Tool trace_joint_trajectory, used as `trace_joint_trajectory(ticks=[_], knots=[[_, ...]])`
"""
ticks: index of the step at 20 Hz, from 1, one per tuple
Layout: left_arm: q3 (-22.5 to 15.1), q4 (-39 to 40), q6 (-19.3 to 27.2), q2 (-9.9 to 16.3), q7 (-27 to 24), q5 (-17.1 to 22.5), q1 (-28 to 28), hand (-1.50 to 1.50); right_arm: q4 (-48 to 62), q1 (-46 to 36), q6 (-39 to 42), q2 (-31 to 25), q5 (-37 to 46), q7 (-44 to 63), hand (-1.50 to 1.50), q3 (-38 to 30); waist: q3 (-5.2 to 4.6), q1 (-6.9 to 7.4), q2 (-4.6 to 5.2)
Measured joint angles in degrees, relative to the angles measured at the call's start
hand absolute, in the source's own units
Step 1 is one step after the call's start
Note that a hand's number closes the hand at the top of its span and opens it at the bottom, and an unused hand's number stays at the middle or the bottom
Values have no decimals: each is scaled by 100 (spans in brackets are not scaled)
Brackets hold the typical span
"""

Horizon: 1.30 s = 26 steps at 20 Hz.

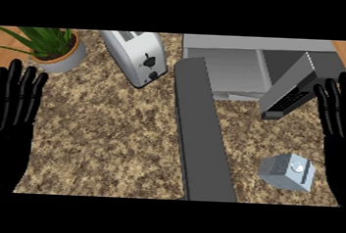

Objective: Pick up the milk, place it into the microwave and close the microwave

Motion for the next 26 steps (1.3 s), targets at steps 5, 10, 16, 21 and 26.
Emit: trace_joint_trajectory(ticks=[5, 10, 16, 21, 26], knots=[[153, 240, 84, -53, -152, -47, 68, -150, -511, 324, -416, 236, 443, 41, -150, 83, 3, 70, -76], [185, 325, 443, -285, 84, -78, 267, -150, -1219, 922, -830, 406, 1027, 474, -150, 589, 3, 87, -105], [211, -338, 379, -309, 365, 169, 962, -150, -1666, 1615, -1163, 457, 1438, 612, -150, 1279, 4, 119, -114], [323, -754, 137, -269, 338, 469, 1539, -150, -1703, 2045, -1510, 411, 1544, 601, -150, 1539, 2, 121, -120], [585, -928, -174, -236, 32, 787, 2078, -150, -1594, 2344, -1784, 424, 1702, 491, -150, 1677, 4, 134, -117]])
